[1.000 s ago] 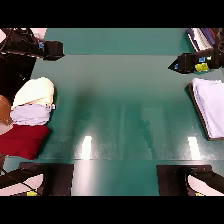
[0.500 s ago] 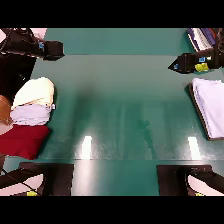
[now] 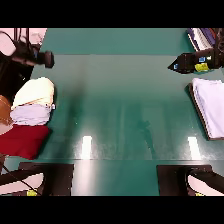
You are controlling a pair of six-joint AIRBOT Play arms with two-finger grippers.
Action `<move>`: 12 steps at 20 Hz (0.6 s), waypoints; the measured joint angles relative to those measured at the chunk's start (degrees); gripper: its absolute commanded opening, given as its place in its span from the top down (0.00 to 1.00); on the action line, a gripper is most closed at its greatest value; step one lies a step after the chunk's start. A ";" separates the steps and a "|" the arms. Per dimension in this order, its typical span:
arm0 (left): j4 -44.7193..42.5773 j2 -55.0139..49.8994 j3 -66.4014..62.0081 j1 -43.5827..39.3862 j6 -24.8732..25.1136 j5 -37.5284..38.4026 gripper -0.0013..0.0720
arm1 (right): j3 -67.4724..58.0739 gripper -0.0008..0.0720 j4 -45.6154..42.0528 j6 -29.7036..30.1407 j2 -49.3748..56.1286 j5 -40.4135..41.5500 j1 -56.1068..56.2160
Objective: Fold the shirts.
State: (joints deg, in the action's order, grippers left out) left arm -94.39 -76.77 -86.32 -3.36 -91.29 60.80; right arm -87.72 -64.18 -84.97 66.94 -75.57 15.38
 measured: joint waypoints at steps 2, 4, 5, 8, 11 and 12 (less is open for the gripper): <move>-1.73 -1.75 4.61 3.37 -0.79 -1.05 0.11 | 0.00 0.97 0.07 -0.02 0.00 -0.02 0.00; -2.12 -4.11 8.20 6.23 -1.20 -2.56 0.11 | 0.00 0.97 0.13 -0.04 0.00 0.00 0.00; -2.05 -5.42 9.40 7.43 -1.29 -3.15 0.11 | 0.00 0.97 0.15 -0.04 0.00 0.00 0.00; -2.05 -8.00 11.26 9.35 -1.64 -4.24 0.41 | 0.00 0.97 0.15 -0.07 0.00 0.00 0.00; -2.01 -8.70 11.50 10.12 -1.66 -4.90 0.94 | 0.00 0.97 0.15 -0.09 0.00 0.13 0.00; -2.03 -8.81 11.26 10.16 -1.68 -4.85 0.95 | 0.00 0.97 0.15 -0.09 0.00 0.33 0.00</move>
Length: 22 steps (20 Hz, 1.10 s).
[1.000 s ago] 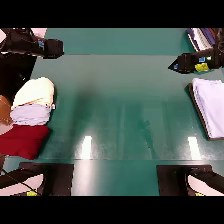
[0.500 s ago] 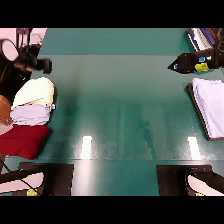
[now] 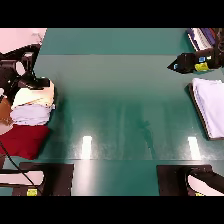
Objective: Fold the shirts.
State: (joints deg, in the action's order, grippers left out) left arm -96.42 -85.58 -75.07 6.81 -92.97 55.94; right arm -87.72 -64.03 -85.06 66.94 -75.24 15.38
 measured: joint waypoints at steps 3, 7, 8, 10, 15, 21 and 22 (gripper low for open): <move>-0.04 0.57 -1.29 0.24 -0.04 0.81 0.95 | 0.00 0.97 0.00 0.00 0.00 0.09 0.00; -0.11 6.05 -6.49 0.15 0.02 2.08 0.95 | 0.00 0.97 0.02 0.00 -0.61 0.70 0.00; 0.07 8.04 -8.79 -0.26 0.42 2.86 0.95 | 0.00 0.97 0.00 0.00 -1.07 1.40 0.00; 0.87 12.17 -14.56 -2.05 1.95 5.29 0.95 | -0.07 0.97 0.00 0.00 -2.54 4.15 0.00; 2.84 18.95 -28.72 -14.86 5.86 12.74 0.95 | -0.11 0.97 -0.04 0.00 -8.15 13.81 -0.39; 3.72 14.93 -33.18 -38.86 7.56 14.91 0.95 | -0.13 0.97 -0.33 0.00 -14.27 16.83 -7.06; 3.93 12.96 -33.38 -42.23 7.63 13.97 0.79 | -0.13 0.97 -0.28 0.00 -15.08 16.52 -8.57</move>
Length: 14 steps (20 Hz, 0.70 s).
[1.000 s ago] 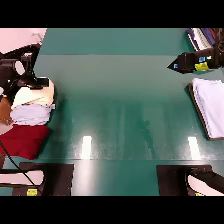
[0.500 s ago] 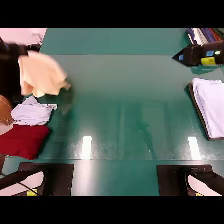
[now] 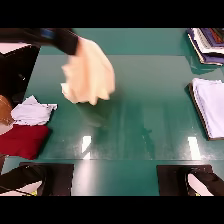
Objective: Fold the shirts.
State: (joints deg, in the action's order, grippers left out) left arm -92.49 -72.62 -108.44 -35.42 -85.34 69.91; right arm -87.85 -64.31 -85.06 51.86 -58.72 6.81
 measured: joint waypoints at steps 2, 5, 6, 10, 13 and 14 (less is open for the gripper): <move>0.87 -4.52 -0.26 -5.66 0.39 -3.23 0.38 | 0.00 0.97 0.07 0.02 -1.14 -1.49 -2.45; 0.26 -8.74 -0.48 -7.85 0.48 -6.67 0.38 | 0.00 0.97 0.17 0.02 -2.36 -4.22 -5.53; -0.37 -9.46 -0.55 -6.95 -0.09 -6.86 0.38 | 0.00 0.97 0.20 0.02 -2.56 -5.14 -6.29; -3.04 -10.62 0.48 4.33 -3.89 -3.02 0.40 | 0.00 0.97 0.28 0.02 -2.78 -6.91 -7.72; -0.50 -10.91 5.95 16.39 -6.64 -1.33 0.40 | 0.00 0.97 0.28 0.02 -2.21 -7.56 -7.80; 1.70 -10.99 8.98 20.24 -7.17 -1.31 0.40 | 0.00 0.97 0.26 0.04 -1.86 -7.56 -7.30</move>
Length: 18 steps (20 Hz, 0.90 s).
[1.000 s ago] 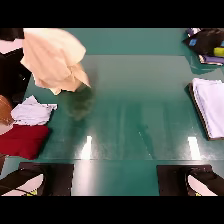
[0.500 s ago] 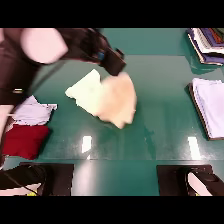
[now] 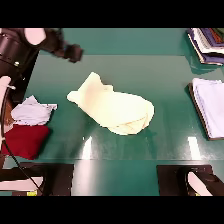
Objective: Fold the shirts.
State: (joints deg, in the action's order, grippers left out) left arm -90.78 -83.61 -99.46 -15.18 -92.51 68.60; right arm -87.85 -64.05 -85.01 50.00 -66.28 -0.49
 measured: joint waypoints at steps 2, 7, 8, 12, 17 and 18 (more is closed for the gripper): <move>5.64 -0.22 7.08 6.12 -0.17 -1.16 0.40 | 0.02 0.97 0.04 -0.02 1.14 -0.22 1.60; 18.75 -1.95 22.86 15.91 2.75 -7.06 0.40 | 0.02 0.97 0.02 0.00 5.75 -0.33 7.15; 21.05 -2.67 24.81 16.81 3.89 -8.31 0.40 | 0.02 0.97 0.02 -0.02 6.82 -0.33 8.13; 27.80 -6.19 28.37 18.64 6.97 -11.61 0.40 | 0.02 0.97 0.02 0.00 9.97 -0.33 11.10; 33.64 -8.90 29.16 19.15 9.31 -13.09 0.94 | 0.07 0.97 0.04 -1.27 12.07 -1.92 11.61; 34.12 -9.09 28.70 19.19 9.62 -12.98 0.95 | 0.11 0.97 -0.07 -1.86 12.52 -3.34 10.80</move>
State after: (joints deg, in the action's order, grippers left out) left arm -56.66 -92.71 -70.76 4.01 -82.89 55.61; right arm -87.74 -64.12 -86.87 62.52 -69.63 10.31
